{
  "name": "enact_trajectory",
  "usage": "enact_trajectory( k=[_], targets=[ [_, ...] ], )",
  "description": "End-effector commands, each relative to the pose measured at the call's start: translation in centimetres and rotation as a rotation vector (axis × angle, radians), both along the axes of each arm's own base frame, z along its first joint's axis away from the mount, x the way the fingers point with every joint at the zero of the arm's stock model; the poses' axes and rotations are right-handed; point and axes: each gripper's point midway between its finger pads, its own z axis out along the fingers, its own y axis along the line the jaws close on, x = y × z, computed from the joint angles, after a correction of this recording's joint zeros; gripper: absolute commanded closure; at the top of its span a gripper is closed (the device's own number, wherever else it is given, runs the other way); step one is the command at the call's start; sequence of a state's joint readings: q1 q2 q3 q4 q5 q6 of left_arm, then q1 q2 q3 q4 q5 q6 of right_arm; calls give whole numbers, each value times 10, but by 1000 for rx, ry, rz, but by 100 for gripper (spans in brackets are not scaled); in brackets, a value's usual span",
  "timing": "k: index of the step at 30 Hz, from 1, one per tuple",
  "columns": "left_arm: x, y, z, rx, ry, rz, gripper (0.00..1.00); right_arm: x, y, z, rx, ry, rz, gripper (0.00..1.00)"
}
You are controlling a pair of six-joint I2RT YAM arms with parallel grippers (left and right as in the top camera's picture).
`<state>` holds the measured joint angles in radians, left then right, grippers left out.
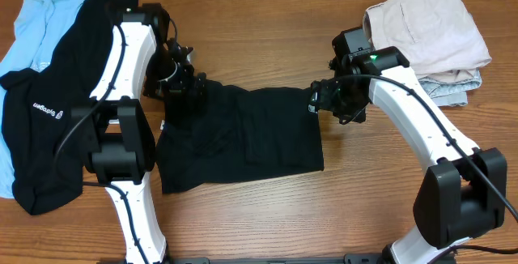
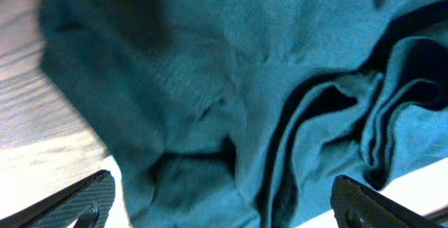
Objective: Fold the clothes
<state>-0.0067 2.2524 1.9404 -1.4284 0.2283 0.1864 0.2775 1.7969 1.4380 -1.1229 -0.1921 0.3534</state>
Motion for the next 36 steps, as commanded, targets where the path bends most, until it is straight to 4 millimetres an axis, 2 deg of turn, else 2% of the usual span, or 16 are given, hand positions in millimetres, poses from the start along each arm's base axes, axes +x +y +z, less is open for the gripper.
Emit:
enact_trajectory(
  k=[1, 4, 8, 16, 19, 22, 25, 30, 36],
  targets=[
    [-9, -5, -16, -47, 12, -62, 0, 6, -1, 15, 3, -48, 7, 17],
    [-14, -3, -27, -40, 21, -69, 0, 6, -1, 14, 3, -49, 7, 16],
    [-17, 4, -33, -43, 25, -76, 0, 6, -1, 14, 3, -48, 7, 16],
    [-27, 57, -26, 95, 62, 36, 0, 6, -1, 14, 3, -49, 7, 15],
    [-32, 66, -23, 155, 72, 84, 0, 7, -3, 14, -5, -51, 6, 13],
    [-43, 64, -24, 162, 87, 132, 0, 7, -3, 14, -9, -54, 13, 12],
    [-50, 58, -35, 146, 80, 125, 0, 9, -3, 14, -8, -61, 17, 12],
    [-60, 33, -54, 58, 74, 29, 0, 10, -2, 14, -7, -68, 20, 12],
    [-60, 27, -71, 58, 40, -2, 0, 10, -2, 14, -7, -69, 32, 12]
  ],
)
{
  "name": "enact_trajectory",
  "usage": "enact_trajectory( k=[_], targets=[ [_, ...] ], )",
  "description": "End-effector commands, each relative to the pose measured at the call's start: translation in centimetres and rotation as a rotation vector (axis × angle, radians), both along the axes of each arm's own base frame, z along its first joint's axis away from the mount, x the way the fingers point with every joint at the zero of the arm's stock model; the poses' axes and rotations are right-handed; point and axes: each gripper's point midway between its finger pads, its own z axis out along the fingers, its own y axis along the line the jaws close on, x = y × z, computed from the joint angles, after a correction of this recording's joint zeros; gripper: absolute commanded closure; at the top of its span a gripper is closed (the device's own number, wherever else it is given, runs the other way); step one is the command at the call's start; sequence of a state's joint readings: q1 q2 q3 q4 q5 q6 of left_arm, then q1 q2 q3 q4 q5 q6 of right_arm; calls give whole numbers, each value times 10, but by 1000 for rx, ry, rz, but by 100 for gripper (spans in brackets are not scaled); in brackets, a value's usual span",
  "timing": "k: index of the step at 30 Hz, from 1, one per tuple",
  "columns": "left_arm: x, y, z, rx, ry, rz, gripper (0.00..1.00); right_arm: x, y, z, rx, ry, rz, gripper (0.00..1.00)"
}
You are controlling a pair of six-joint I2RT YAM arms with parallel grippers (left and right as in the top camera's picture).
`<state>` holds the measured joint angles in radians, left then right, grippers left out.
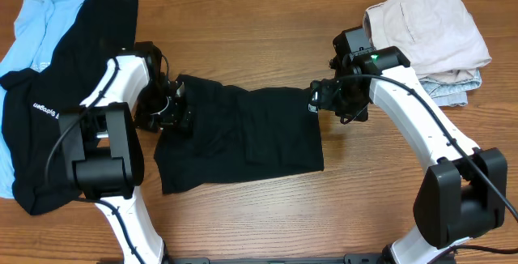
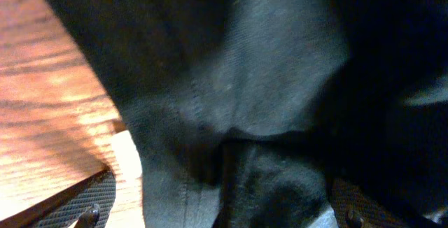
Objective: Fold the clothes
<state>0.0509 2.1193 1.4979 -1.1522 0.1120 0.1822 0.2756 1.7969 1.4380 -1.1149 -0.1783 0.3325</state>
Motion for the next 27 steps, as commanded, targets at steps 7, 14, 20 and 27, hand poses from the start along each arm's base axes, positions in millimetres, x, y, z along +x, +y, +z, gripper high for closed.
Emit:
enact_trajectory(
  k=[7, 14, 20, 27],
  targets=[
    [-18, -25, -29, -128, 13, -27, 27, 8, 0, 14, 6, -57, 15, 12],
    [-28, -53, -27, -290, 37, 13, 71, 15, 3, 16, 15, -86, 15, 12],
    [-21, -67, -22, -379, 12, 31, 96, 17, 3, 17, 17, -94, 15, 12],
    [-17, -60, -20, -358, 4, 37, 96, 15, 9, 18, 50, -85, 22, 13]
  ],
)
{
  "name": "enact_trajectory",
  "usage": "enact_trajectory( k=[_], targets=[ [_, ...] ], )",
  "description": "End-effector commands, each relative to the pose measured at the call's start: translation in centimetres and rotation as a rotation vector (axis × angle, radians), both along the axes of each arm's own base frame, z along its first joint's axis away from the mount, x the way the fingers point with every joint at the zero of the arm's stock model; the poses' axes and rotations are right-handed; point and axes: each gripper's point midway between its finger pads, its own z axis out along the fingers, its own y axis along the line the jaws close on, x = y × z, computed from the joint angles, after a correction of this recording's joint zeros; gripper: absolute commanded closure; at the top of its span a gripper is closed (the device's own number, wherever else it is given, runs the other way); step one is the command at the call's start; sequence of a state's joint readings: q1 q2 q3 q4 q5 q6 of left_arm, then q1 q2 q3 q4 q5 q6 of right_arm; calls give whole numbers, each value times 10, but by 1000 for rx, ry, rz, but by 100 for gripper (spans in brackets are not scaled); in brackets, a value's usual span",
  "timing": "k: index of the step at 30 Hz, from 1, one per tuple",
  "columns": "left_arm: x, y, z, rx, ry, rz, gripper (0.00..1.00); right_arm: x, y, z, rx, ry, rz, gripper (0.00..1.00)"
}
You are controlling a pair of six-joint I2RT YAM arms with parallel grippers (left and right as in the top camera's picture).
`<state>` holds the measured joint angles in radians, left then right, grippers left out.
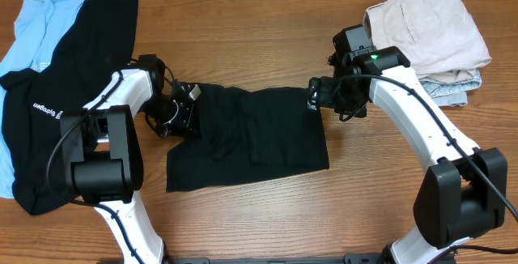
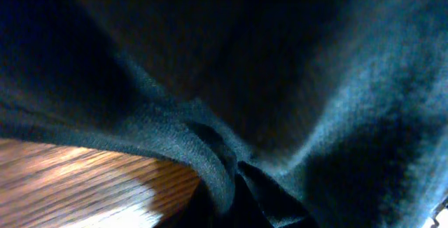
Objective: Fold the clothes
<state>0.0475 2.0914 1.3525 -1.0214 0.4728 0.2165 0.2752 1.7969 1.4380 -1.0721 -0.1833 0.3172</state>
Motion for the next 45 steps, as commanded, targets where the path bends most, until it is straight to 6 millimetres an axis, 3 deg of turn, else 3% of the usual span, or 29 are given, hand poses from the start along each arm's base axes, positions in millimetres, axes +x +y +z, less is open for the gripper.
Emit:
enact_trajectory(
  k=[1, 5, 13, 16, 18, 25, 28, 38, 45],
  targets=[
    [-5, 3, -12, 1, 42, 2, 96, 5, 6, 16, 42, -39, 10, 15],
    [10, 14, 2, 15, 25, 34, 96, 4, 9, 16, 54, -37, 20, 17],
    [26, 65, 30, 214, 41, 98, 96, 6, 9, 17, 56, -43, 20, 16],
    [33, 70, 44, 227, 32, 111, 96, 7, 10, 17, 58, -49, 20, 19],
    [37, 70, 55, 228, 24, 112, 96, 8, 11, 14, 62, -48, 21, 26],
    [49, 71, 86, 230, 0, 143, 96, 0, 46, 6, 271, -30, 79, 82],
    [53, 69, 98, 232, -15, 140, 96, -5, 64, 0, 340, -13, 78, 96],
    [71, 56, 131, 236, -102, 108, 96, -24, 110, -43, 471, 127, -56, 96],
    [78, 37, 148, 232, -157, 60, 96, -24, 127, -74, 477, 247, -221, 96]
  ],
)
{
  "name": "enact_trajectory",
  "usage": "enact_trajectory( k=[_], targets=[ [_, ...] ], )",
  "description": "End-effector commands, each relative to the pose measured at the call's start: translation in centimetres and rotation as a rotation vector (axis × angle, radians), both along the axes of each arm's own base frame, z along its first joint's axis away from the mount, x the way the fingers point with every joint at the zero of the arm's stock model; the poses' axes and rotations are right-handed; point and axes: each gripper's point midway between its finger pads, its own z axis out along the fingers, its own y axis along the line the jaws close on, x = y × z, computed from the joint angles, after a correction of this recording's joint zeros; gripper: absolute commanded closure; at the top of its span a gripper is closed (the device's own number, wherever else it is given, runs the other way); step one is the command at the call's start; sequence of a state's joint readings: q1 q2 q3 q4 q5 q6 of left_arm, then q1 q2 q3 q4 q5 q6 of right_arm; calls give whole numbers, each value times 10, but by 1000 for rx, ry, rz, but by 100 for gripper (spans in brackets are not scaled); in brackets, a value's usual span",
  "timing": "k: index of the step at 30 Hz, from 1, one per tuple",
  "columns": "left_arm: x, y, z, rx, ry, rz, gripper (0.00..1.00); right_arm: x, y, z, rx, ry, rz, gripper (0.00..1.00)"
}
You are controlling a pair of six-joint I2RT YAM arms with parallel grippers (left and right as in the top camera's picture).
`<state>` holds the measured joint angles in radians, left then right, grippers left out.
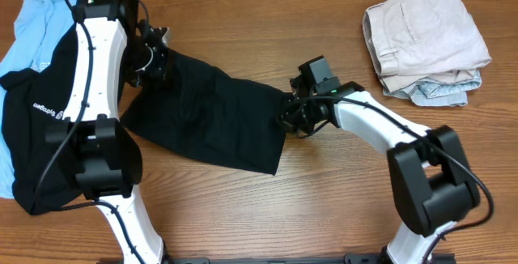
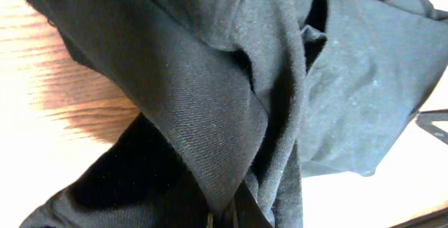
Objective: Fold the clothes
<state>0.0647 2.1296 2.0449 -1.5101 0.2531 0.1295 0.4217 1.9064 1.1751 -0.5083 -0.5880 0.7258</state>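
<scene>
A black garment (image 1: 214,114) lies slantwise on the wooden table (image 1: 324,207), from back left to front middle. My left gripper (image 1: 154,60) is shut on its back-left corner. In the left wrist view the bunched black cloth (image 2: 210,116) fills the picture and runs down into the pinch of the left gripper (image 2: 225,219). My right gripper (image 1: 293,120) sits at the garment's right corner, and the cloth is drawn to a point there. Its fingers are hidden under the wrist.
A heap of clothes lies at the left edge: a light blue shirt (image 1: 28,29) and a black shirt with white print (image 1: 32,134). Folded beige trousers (image 1: 425,25) on a pale denim piece (image 1: 445,92) sit at the back right.
My left gripper has gone from the garment's left edge to the back left, taking that corner along. The right gripper has come left and forward. The garment now lies slantwise.
My left gripper was open over the bunched back-left part of the garment, then open at its left edge, then shut on that edge. Now it holds the corner farther back left. The right gripper stayed at the right corner throughout and has shifted inward.
</scene>
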Motion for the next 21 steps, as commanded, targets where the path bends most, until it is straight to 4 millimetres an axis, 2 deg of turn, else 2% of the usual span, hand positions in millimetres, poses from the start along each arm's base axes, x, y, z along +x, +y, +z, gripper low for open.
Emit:
enact_trajectory(
  k=[1, 4, 8, 17, 21],
  targets=[
    [6, -12, 13, -1, -38, -27, 96, -6, 5, -21, 7, 149, -103, 96],
    [5, -30, 18, -5, -42, -69, 96, -8, 11, -33, 42, 194, -94, 96],
    [0, -64, 20, -6, -47, -159, 96, -7, 11, -41, 69, 226, -98, 96],
    [-19, -147, 19, -7, -80, -390, 96, -6, 8, -42, 69, 228, -105, 96],
    [-30, -175, 20, -15, -85, -456, 96, -5, 7, -42, 69, 227, -108, 96]
  ],
)
